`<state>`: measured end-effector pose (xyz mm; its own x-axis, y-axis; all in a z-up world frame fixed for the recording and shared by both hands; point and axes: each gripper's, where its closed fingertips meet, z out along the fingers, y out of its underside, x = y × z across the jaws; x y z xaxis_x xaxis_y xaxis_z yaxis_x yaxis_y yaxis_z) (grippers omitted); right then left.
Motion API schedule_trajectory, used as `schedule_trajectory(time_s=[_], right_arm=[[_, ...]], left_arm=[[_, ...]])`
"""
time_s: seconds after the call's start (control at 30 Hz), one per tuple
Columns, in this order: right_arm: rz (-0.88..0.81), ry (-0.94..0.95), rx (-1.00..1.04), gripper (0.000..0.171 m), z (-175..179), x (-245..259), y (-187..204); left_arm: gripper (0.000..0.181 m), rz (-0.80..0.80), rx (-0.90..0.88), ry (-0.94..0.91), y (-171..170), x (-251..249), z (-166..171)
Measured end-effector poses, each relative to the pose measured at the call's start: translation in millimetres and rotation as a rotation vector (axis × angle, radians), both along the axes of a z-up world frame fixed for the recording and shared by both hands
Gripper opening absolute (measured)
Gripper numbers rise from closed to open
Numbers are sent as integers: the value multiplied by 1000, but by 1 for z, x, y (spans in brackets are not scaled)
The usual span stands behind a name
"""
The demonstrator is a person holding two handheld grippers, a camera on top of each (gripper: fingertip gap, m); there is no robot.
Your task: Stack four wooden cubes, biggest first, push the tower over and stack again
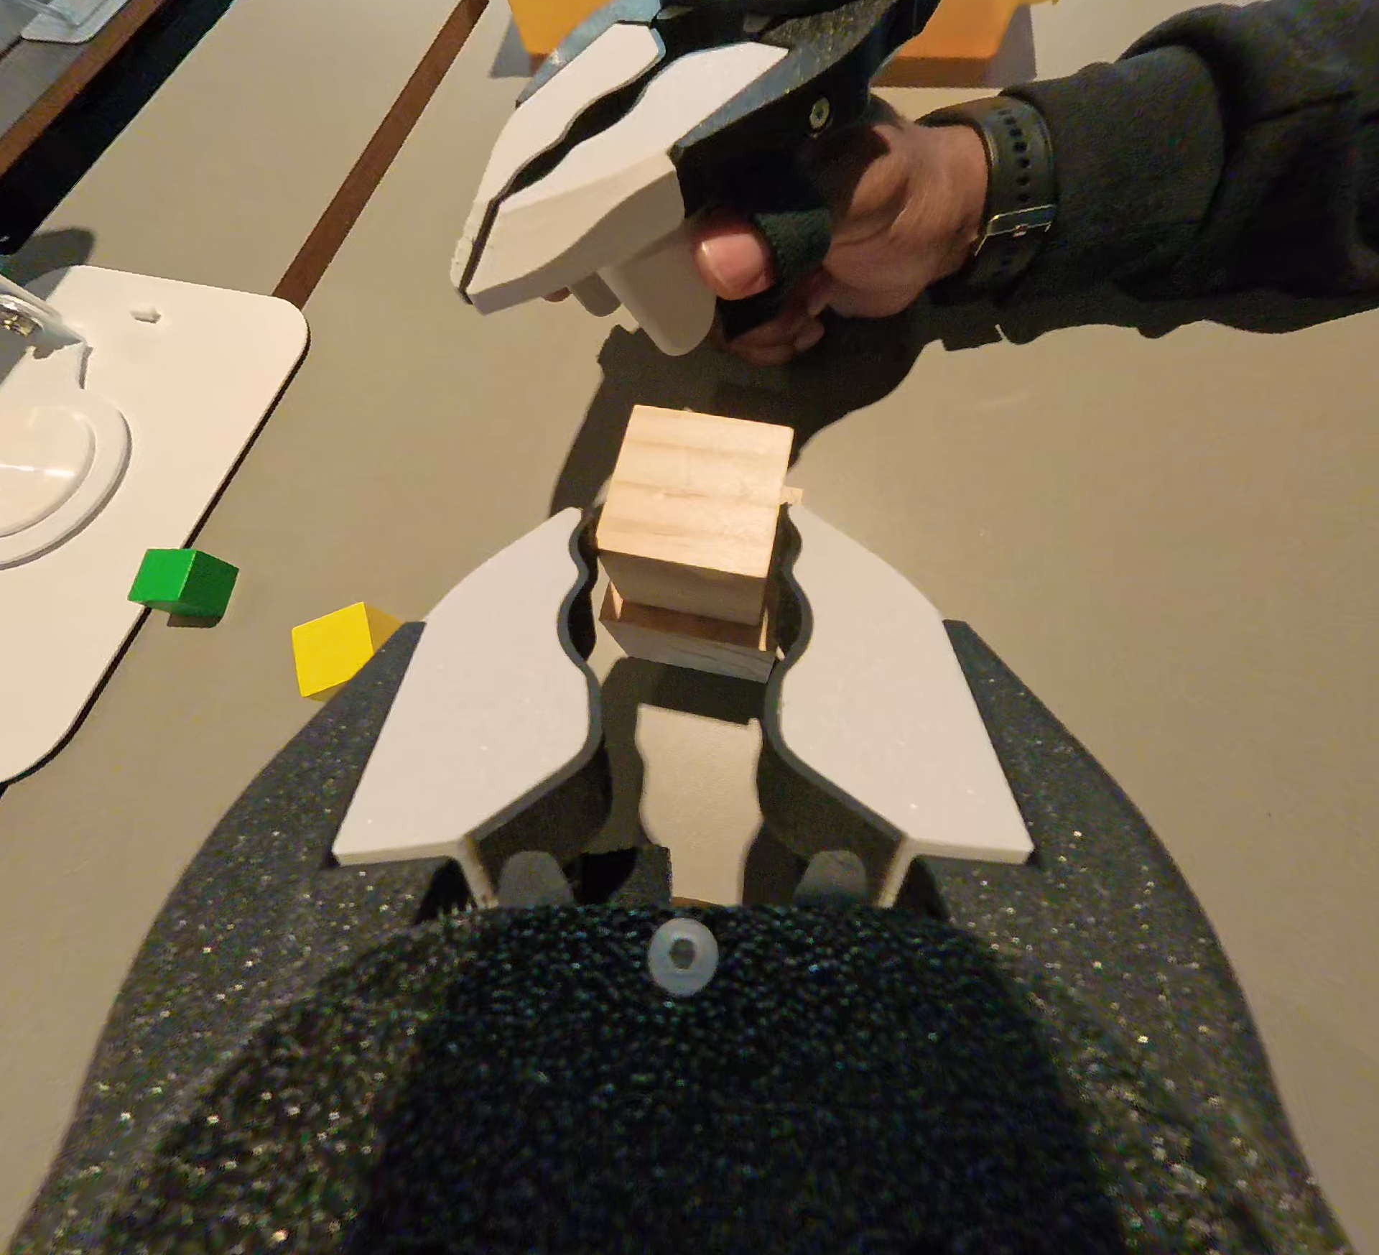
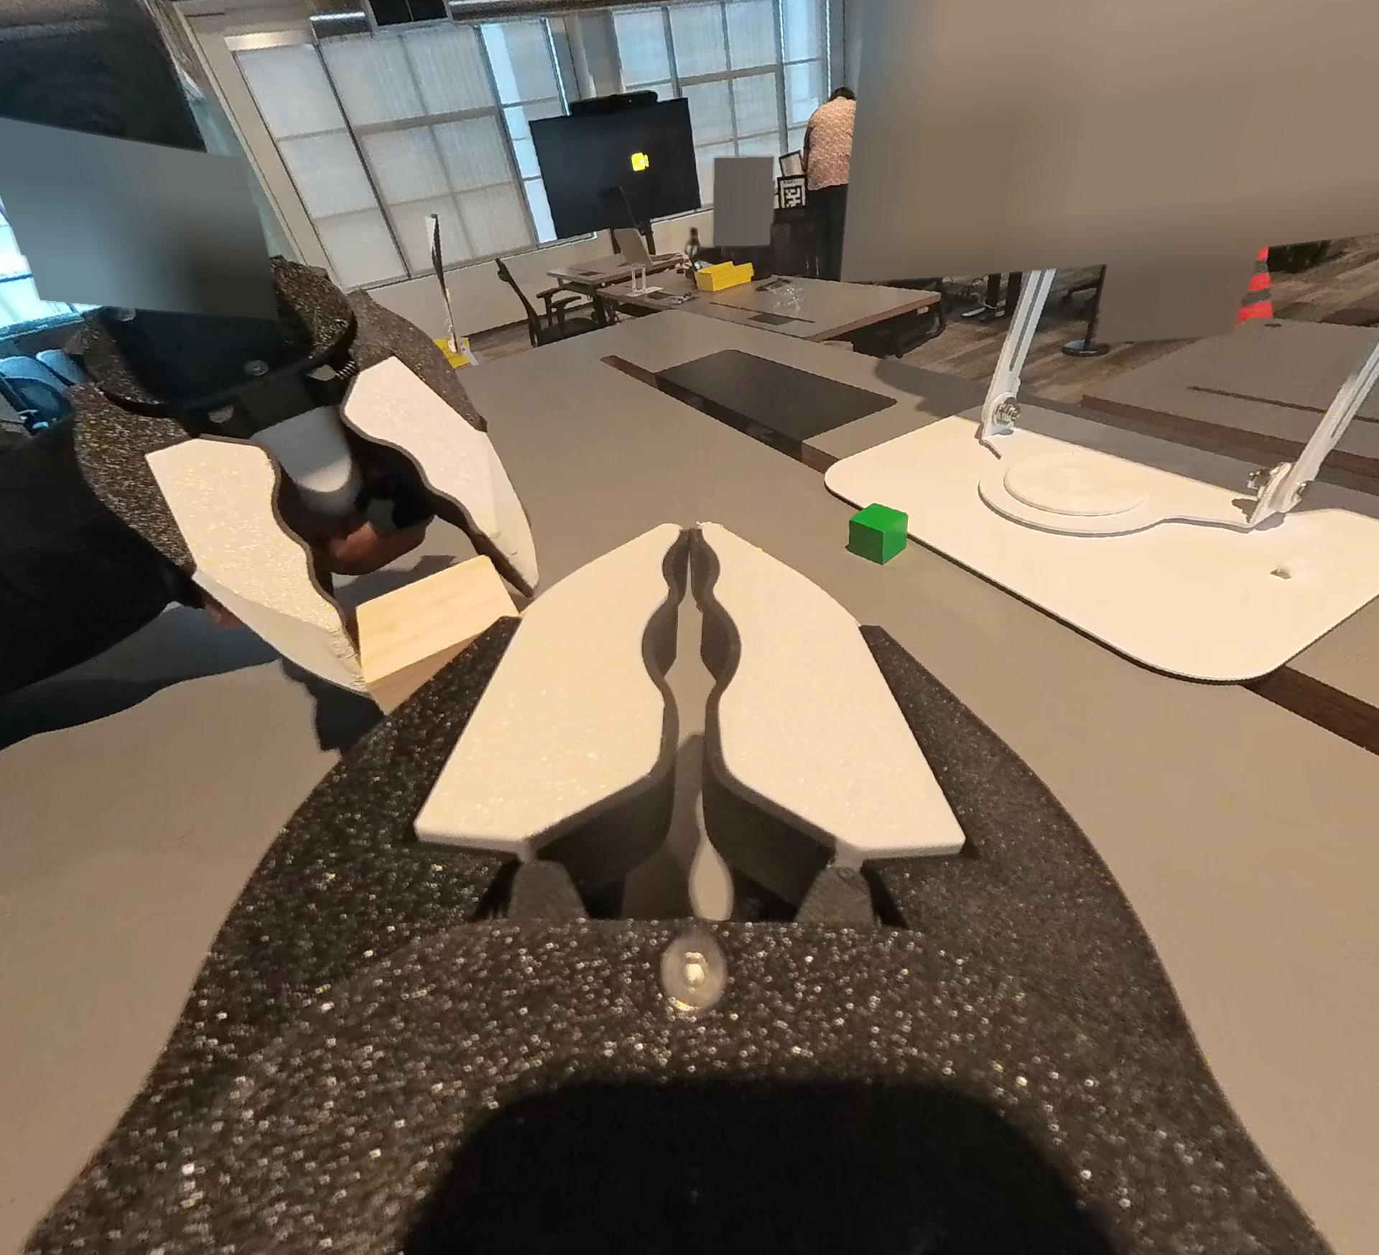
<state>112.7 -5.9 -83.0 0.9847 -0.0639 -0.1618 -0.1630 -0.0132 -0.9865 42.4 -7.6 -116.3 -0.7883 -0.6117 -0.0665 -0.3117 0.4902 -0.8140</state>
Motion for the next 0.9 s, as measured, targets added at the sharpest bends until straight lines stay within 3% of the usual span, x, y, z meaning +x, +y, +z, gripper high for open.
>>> schedule_trajectory(time_s=[0.9], right_arm=[[6,14,-1,0,-1,0,0]], left_arm=[[49,-22,-25,-4,1,-3,2]])
